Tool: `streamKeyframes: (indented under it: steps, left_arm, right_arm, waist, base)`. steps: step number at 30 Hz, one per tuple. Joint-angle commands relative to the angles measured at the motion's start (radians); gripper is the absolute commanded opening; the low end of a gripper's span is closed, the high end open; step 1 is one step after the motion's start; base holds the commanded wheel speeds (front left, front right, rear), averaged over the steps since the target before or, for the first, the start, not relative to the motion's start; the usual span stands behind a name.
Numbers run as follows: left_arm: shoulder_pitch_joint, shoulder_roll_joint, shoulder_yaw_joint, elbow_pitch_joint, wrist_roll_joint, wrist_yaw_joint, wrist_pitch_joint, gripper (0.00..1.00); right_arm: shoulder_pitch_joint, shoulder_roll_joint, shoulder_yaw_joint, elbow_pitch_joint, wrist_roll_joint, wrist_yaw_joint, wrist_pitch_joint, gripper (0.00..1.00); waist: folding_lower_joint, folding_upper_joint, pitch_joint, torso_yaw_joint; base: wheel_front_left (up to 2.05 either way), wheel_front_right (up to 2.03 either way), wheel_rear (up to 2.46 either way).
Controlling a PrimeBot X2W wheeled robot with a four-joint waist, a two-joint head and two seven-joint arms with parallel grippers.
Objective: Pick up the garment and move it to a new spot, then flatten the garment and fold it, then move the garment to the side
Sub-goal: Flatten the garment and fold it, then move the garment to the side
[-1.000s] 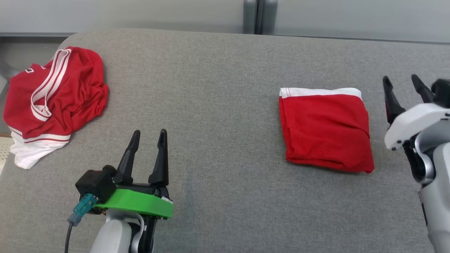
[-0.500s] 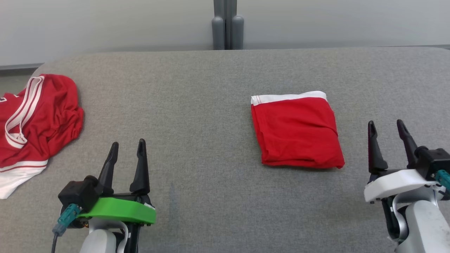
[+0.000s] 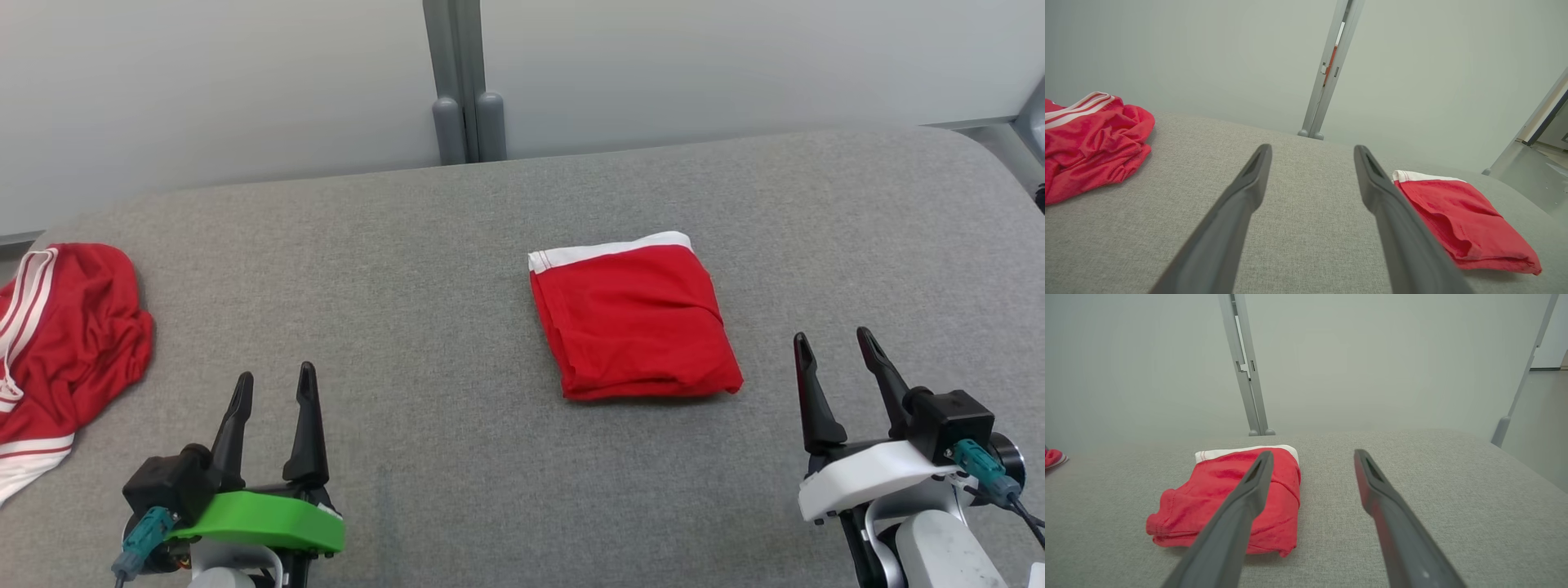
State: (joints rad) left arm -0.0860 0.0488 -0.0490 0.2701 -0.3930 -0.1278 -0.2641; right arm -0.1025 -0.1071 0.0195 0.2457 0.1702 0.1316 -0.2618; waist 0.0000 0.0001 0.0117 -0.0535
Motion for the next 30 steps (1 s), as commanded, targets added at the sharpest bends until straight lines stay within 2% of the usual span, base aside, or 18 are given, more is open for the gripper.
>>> streamKeyframes:
  steps: [1,12,27,30]
  left_arm:
    - [0.017,0.003,-0.001,0.005,0.001,-0.005,0.000,1.00]
    - [0.018,0.003,-0.017,0.014,0.007,-0.005,0.000,1.00]
    - [0.000,0.003,-0.041,0.005,0.010,-0.005,0.000,1.00]
    - [-0.014,0.003,-0.047,-0.001,0.014,-0.005,0.000,1.00]
  right_arm:
    - [0.015,0.002,0.001,0.000,0.006,-0.002,-0.004,1.00]
    - [-0.014,-0.003,-0.017,0.026,0.015,-0.002,-0.004,1.00]
    - [-0.082,-0.021,-0.002,0.059,0.027,-0.002,-0.002,1.00]
    - [-0.145,-0.036,0.012,0.099,0.057,-0.002,0.061,1.00]
  waist:
    - [0.0000,-0.0001,-0.006,-0.007]
    - [0.0000,-0.0001,-0.002,-0.012]
    - [0.0000,-0.0001,0.024,0.039]
    - [0.0000,-0.0001,0.042,0.057]
  base:
    - [0.00,0.00,0.00]
    - [0.00,0.00,0.00]
    - [0.00,0.00,0.00]
    - [0.00,0.00,0.00]
